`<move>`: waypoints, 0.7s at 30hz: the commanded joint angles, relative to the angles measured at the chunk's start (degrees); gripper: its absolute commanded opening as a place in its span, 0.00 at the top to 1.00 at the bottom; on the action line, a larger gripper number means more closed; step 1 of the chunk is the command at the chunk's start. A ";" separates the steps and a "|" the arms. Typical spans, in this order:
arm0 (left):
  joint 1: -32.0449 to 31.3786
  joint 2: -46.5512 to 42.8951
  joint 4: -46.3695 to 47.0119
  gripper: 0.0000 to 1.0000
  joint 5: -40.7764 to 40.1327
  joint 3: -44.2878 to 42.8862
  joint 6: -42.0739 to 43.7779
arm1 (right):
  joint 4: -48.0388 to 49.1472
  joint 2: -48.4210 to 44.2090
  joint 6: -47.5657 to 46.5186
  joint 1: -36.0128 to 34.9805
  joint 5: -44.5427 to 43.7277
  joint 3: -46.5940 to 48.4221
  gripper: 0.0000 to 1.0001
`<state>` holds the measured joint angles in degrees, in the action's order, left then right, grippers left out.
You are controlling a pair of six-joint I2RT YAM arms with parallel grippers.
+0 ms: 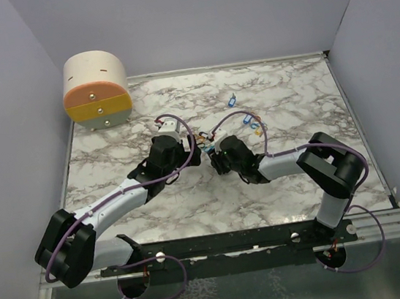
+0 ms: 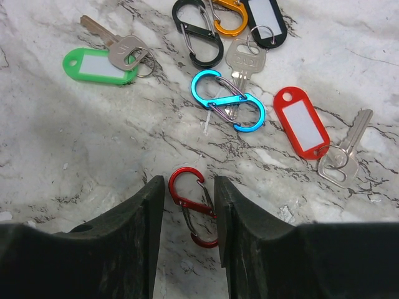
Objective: Put the keys on the keyring
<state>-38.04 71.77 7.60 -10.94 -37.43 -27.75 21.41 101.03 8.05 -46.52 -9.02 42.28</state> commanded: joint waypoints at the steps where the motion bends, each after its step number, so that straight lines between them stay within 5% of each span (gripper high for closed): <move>1: 0.40 -1.45 0.71 0.07 1.18 0.60 -0.37 | -8.10 2.08 2.01 -0.06 -4.10 -0.65 0.64; 10: 0.47 -1.29 1.07 0.07 1.35 0.78 -0.38 | -12.49 1.89 7.79 -0.06 -8.12 2.89 0.65; 21: 0.52 -1.78 0.67 0.07 1.36 0.84 -0.31 | -12.50 -1.75 7.06 -0.06 -10.58 2.12 0.50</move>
<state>-37.87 71.64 7.62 -10.83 -37.30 -27.77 12.45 101.03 15.44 -46.52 -17.12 46.46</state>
